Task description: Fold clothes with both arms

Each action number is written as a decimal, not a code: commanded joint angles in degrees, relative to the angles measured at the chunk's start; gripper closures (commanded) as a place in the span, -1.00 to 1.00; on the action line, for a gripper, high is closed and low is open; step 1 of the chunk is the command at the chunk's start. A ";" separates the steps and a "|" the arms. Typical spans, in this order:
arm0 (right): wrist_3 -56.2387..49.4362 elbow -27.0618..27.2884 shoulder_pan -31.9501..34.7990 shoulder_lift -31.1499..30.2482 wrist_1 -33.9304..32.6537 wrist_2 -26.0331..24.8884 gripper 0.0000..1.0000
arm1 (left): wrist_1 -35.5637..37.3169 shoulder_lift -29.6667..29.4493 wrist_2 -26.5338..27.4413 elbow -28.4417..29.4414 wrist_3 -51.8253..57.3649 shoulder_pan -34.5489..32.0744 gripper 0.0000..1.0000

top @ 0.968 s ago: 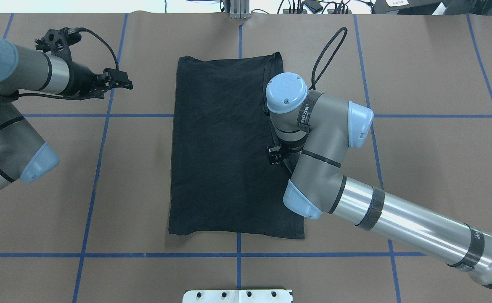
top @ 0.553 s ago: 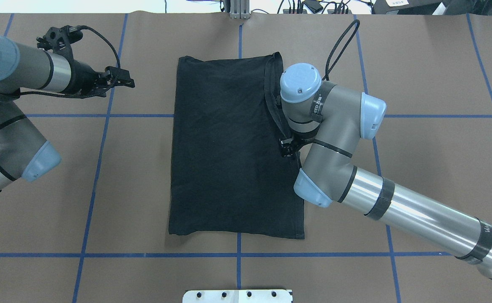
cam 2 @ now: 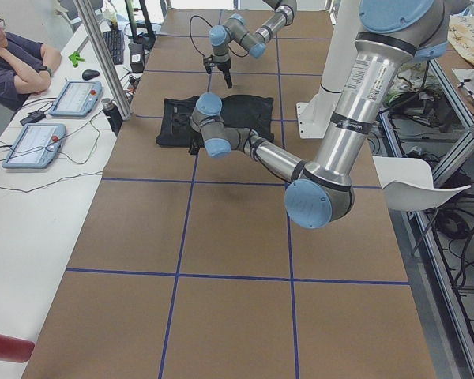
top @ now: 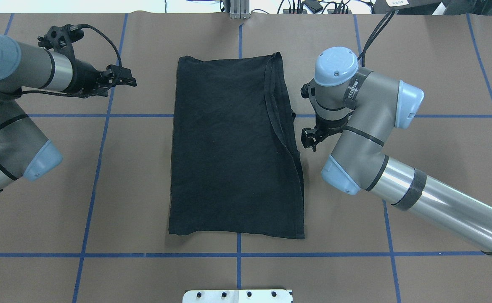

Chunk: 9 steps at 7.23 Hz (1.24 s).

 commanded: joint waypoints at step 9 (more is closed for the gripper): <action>1.60 -14.58 -3.82 12.94 6.44 -3.51 -0.99 | 0.00 -0.07 -0.29 0.43 -0.25 0.01 -1.00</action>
